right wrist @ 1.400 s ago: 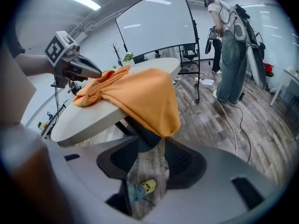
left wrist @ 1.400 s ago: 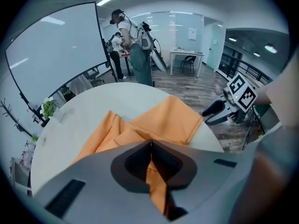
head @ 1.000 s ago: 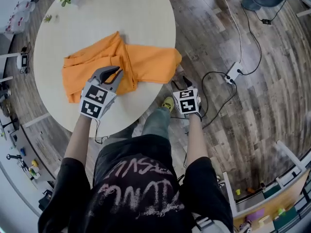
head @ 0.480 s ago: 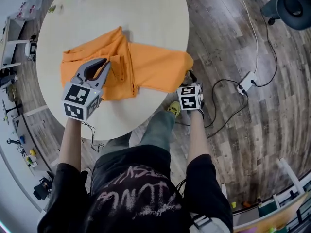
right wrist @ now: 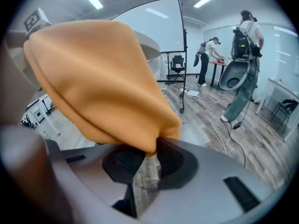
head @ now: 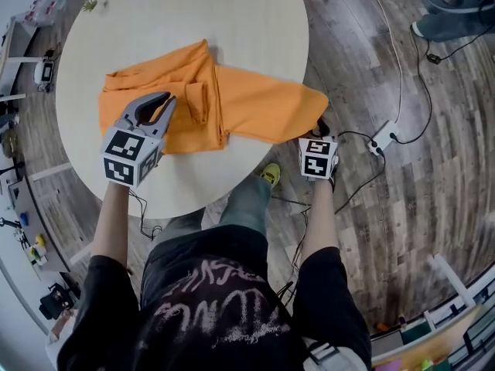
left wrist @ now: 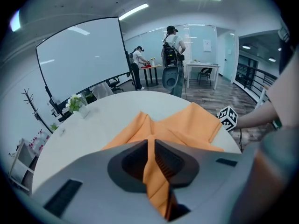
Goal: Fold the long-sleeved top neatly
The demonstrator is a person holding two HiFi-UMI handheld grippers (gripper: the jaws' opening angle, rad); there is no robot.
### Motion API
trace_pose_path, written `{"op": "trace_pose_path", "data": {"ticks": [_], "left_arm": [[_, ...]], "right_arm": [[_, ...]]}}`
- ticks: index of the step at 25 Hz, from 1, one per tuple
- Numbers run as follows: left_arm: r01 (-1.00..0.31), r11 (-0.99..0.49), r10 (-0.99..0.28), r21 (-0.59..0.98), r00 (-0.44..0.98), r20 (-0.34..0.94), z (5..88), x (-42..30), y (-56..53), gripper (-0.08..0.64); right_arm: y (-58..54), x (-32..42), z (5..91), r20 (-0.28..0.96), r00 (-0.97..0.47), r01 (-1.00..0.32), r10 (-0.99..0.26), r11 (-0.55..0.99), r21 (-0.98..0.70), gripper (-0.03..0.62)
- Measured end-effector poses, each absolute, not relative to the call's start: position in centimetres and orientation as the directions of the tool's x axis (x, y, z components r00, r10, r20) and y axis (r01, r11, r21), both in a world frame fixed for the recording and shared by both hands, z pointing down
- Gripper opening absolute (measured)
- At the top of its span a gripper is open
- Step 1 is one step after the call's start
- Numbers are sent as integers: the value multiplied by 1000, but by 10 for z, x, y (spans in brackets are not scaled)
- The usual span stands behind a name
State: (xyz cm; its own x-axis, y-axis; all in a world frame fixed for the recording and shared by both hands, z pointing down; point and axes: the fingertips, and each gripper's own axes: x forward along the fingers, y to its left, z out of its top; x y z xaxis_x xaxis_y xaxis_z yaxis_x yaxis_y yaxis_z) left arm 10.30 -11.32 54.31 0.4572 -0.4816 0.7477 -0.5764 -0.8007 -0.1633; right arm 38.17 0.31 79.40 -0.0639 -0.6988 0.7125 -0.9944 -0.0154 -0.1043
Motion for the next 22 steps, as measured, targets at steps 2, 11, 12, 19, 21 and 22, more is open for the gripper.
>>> {"op": "trace_pose_path", "data": {"ticks": [2,11,12,19,21,22], "left_arm": [[-587,-794,-487,-156,461,742,538,97,-111,57],[-631,-770,-512,-95,522,682,497,59,-100,55],[-626,-774,-512,-96,529,677,493,53,-98,55],[-661,-750,-519,-7,583,625,480,3,-96,55],[-657,-754,-522,-9,592,614,476,-14,-98,55],[-654,-757,-523,-11,595,610,474,-23,-99,55]], "right_arm": [[13,400,778,711,-15,-996,-704,-55,-75,78],[43,455,653,663,186,-981,-725,-172,87,78],[44,456,638,653,206,-978,-729,-179,108,78],[31,439,531,560,303,-950,-771,-195,245,78],[23,423,503,529,315,-942,-788,-195,272,78],[19,413,491,516,318,-940,-795,-191,284,78]]}}
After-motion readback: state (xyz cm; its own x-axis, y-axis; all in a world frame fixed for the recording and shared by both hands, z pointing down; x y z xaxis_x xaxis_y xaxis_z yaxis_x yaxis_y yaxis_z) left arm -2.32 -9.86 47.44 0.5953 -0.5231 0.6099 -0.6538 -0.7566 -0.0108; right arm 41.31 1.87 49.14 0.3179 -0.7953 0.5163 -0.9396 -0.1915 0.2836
